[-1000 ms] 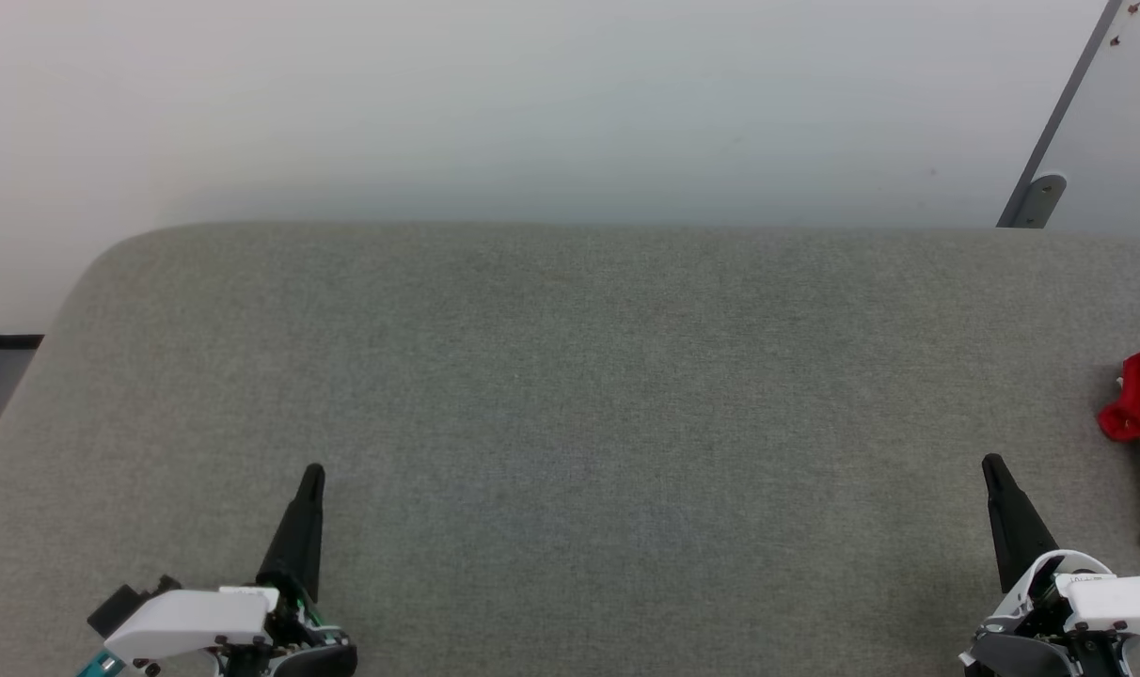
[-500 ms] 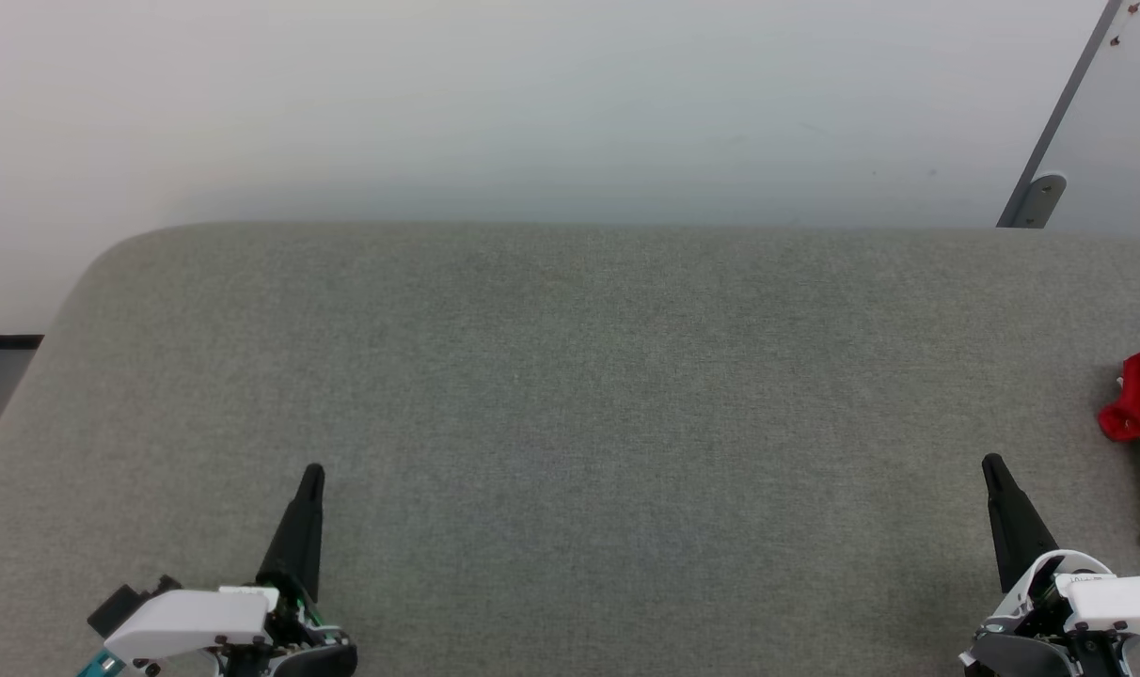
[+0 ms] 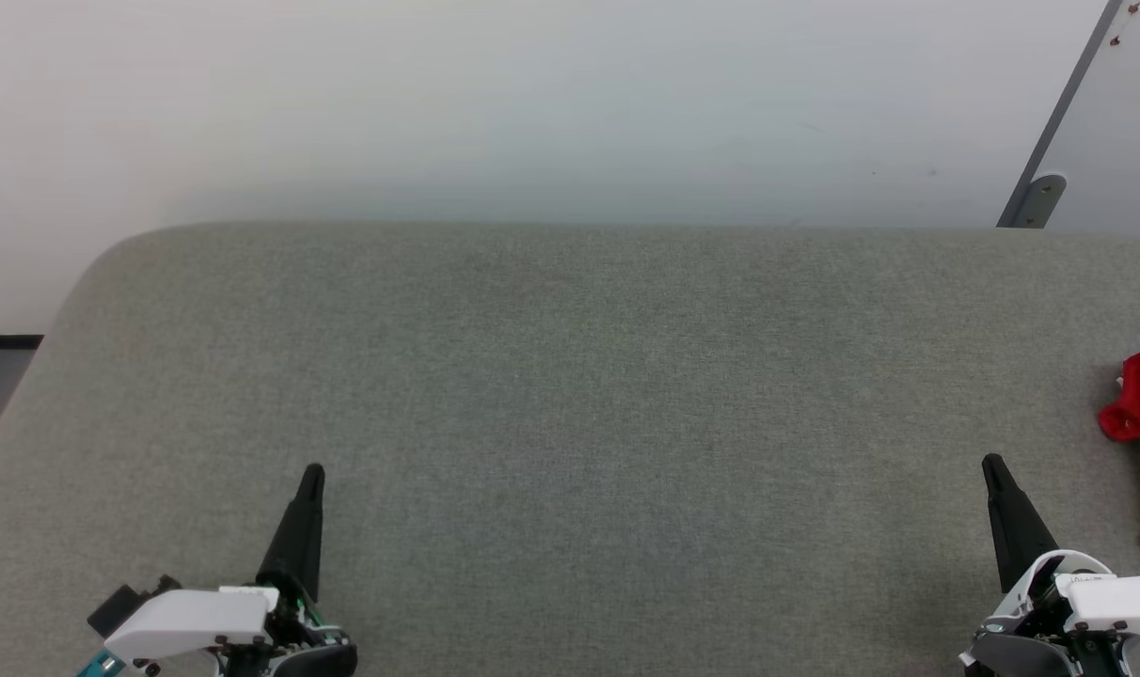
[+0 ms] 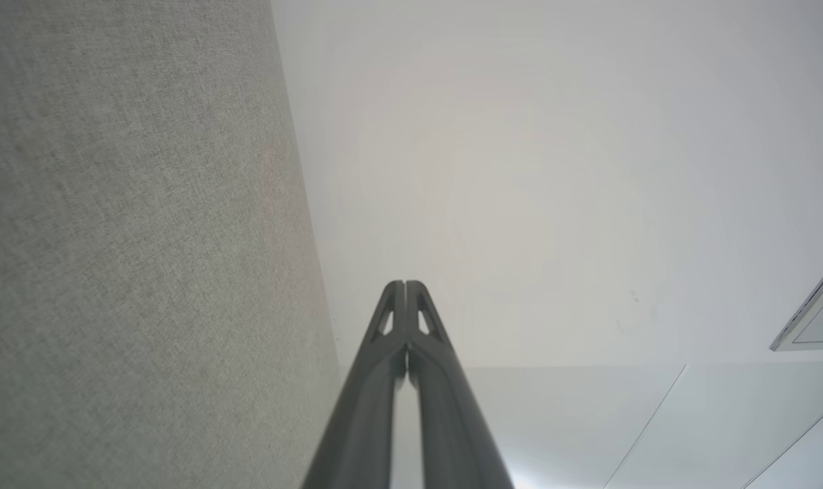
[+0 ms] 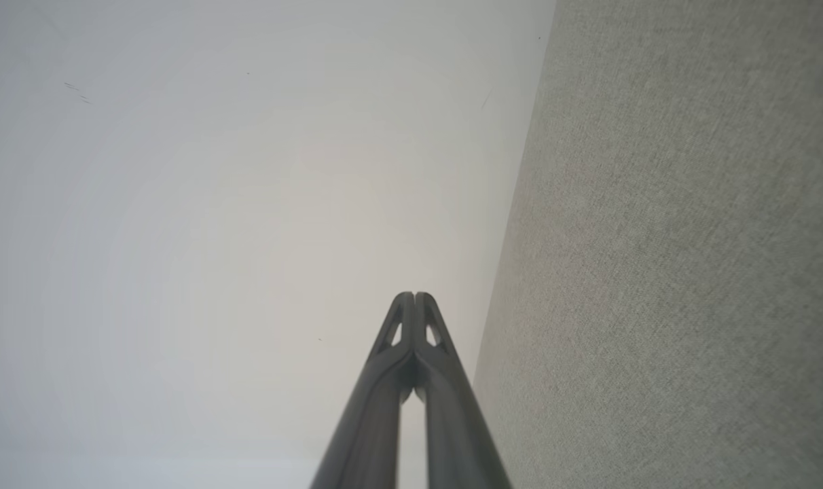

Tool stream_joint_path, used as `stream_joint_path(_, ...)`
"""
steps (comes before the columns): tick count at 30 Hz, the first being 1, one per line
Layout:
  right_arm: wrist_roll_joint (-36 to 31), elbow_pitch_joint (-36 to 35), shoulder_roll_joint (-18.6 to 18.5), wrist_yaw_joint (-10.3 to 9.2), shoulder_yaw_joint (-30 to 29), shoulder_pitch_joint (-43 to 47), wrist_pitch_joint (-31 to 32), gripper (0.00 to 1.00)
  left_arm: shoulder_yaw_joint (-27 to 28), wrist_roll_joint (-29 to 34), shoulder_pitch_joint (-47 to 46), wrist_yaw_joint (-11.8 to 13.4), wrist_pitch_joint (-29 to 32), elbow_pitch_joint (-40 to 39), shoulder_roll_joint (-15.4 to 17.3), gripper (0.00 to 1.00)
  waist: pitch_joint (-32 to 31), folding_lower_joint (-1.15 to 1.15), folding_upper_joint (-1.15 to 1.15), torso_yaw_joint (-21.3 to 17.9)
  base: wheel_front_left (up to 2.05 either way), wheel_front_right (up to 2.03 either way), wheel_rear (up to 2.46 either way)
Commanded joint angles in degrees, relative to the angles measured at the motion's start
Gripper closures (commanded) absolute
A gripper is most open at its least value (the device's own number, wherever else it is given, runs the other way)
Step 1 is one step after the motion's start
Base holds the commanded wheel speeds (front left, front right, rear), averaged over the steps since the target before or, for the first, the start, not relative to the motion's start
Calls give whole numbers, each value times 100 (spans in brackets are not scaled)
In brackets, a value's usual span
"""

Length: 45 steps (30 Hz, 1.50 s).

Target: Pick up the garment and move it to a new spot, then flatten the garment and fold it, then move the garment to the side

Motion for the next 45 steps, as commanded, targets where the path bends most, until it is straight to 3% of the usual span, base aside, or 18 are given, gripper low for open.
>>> stream_joint_path(1, 22, -15, 20, -8, 0, -14, 15, 100, 9, -15, -56, -18, 13, 5, 2, 100, 0, 0, 0, 0, 0, 0, 0)
stream_joint_path(45, 23, -15, 20, -8, 2, -14, 13, 100, 6, -19, -55, -18, 9, 4, 2, 100, 0, 0, 0, 0, 0, 0, 0)
